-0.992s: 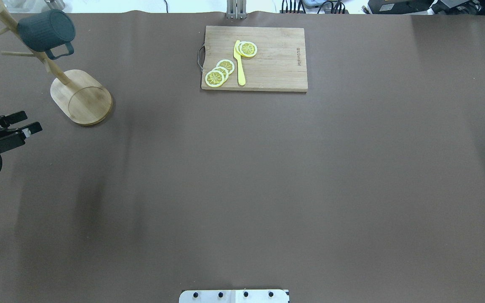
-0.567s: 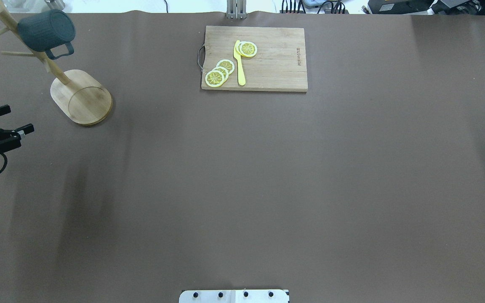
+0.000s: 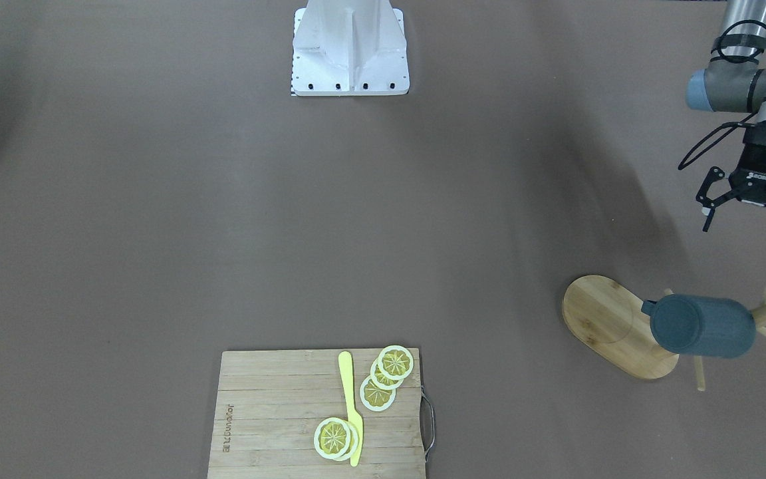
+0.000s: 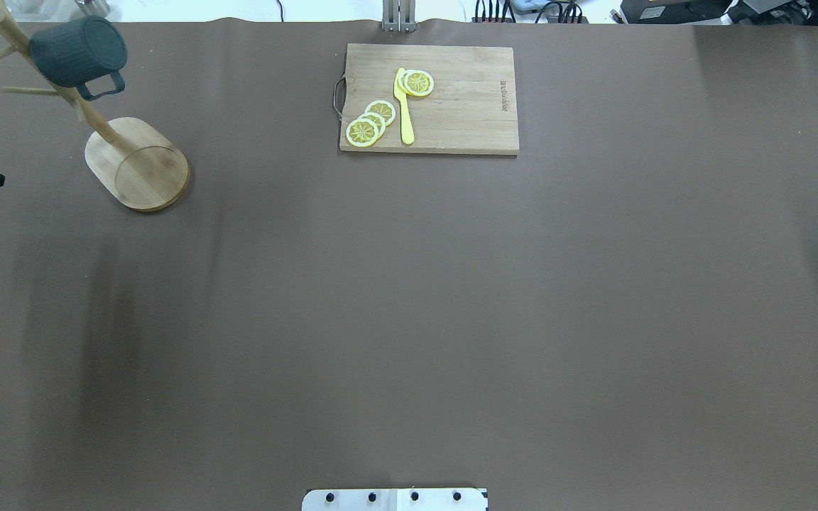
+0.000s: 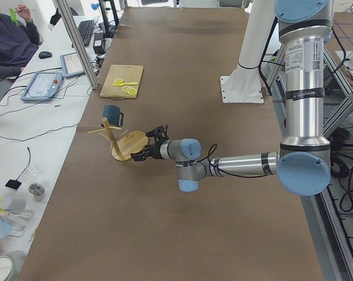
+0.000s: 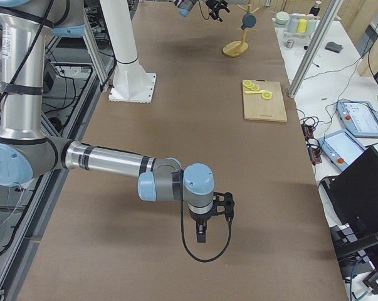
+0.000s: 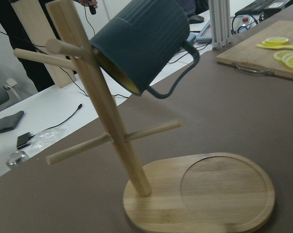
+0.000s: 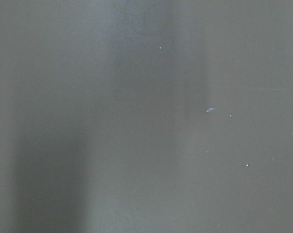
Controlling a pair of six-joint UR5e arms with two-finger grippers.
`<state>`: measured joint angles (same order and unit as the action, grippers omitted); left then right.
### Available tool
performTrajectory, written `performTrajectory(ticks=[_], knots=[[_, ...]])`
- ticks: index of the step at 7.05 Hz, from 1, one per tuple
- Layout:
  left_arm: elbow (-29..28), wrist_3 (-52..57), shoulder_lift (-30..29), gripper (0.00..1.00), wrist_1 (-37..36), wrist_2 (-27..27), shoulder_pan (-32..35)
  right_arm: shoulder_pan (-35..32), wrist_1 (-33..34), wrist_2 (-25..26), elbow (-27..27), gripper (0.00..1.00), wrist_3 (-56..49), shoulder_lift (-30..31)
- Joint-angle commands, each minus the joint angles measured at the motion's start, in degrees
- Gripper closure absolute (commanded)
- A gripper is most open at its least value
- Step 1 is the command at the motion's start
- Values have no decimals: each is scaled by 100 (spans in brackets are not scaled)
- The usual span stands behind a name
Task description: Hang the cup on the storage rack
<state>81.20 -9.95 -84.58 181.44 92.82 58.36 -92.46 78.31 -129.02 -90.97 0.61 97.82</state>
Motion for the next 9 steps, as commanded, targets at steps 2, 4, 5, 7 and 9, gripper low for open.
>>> performTrajectory(ticks=[2,4,5,7,9], knots=[[106,1431,-6,1,-1193,470,972,0,0,0,0,0,0,0],[168,2030,-76,1,-2232,1314,1807,0,9,-9,0,0,0,0],[186,2032,-102,1,-2775,1848,2010,0,9,-9,9,0,0,0],[99,2539,-103,1,-3324,1951,2459,0,17,17,9,0,0,-17],[107,2394,-67,1,-3194,1994,2496,9,9,18,9,0,0,-17]])
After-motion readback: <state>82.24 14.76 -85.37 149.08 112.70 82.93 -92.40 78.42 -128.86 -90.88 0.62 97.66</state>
